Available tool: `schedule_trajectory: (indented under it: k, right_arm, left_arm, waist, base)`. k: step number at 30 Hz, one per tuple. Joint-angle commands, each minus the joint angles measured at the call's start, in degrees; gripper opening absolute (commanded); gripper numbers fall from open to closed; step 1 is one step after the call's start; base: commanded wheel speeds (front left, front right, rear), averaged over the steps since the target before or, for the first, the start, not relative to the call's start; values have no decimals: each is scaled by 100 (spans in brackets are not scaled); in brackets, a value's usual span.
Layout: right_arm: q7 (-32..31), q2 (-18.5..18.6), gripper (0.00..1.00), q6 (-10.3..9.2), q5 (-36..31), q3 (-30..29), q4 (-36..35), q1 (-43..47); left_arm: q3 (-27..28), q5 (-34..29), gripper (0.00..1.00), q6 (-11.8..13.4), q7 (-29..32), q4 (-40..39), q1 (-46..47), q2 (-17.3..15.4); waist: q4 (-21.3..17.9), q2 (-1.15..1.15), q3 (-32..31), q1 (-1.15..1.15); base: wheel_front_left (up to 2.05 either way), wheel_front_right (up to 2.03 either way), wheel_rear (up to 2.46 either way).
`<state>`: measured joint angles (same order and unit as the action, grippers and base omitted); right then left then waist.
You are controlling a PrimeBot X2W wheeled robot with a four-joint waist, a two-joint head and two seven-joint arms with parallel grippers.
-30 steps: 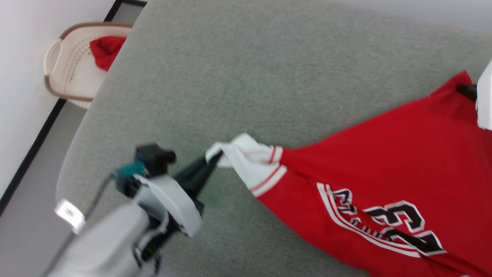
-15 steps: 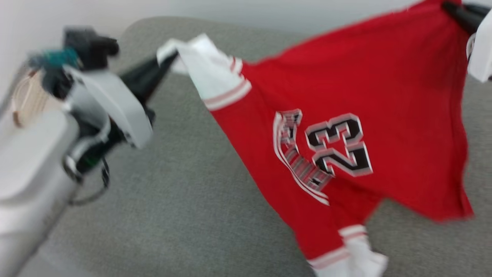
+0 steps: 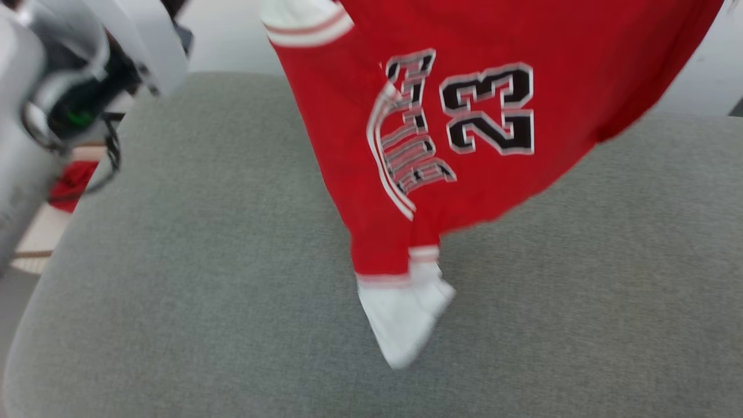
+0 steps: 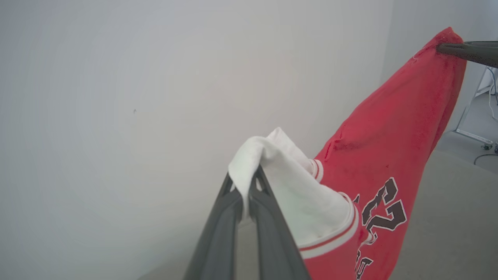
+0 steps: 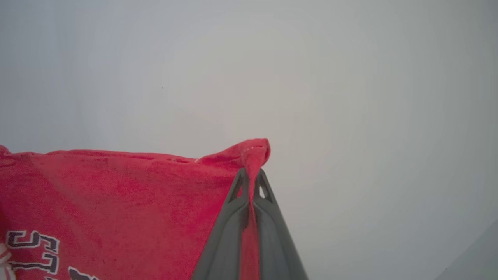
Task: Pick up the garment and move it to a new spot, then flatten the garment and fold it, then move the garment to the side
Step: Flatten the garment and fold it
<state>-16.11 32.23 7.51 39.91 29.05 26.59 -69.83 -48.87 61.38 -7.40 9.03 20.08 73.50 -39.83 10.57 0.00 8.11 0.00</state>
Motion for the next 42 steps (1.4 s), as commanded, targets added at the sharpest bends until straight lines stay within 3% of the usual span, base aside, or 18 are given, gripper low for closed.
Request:
schedule_trajectory:
  k: [1, 18, 25, 30, 42]
  right_arm:
    - [209, -61, 0, -4, -93, -63, 132, -179]
    - [1189, -445, 0, -5, -583, -542, 1021, -1049]
    - [1210, -452, 0, -5, -685, -530, 1070, -1358]
    - [1501, -508, 0, -6, -1044, -743, 1196, -1825]
    - [2426, -1370, 0, -6, -2492, -1267, 2323, -3002]
  left_arm:
    - [-70, 148, 0, -5, -23, 180, 293, -33]
    - [-699, 543, 0, -3, -591, 1445, 2066, 3]
    - [-892, 606, 0, -1, -796, 1682, 2488, -39]
    - [-912, 413, 0, -1, -1338, 2157, 3064, -18]
    - [-808, -71, 0, 117, -2269, 3657, 4330, 901]
  waist:
    - [-151, 0, -105, 0]
    - [-482, 0, 146, 0]
    - [-577, 0, 629, 0]
    - [-655, 0, 1386, 0]
    - [-852, 0, 2582, 0]
  base:
    - [0, 0, 0]
    - [0, 0, 0]
    - [0, 0, 0]
    - [0, 0, 0]
    - [0, 0, 0]
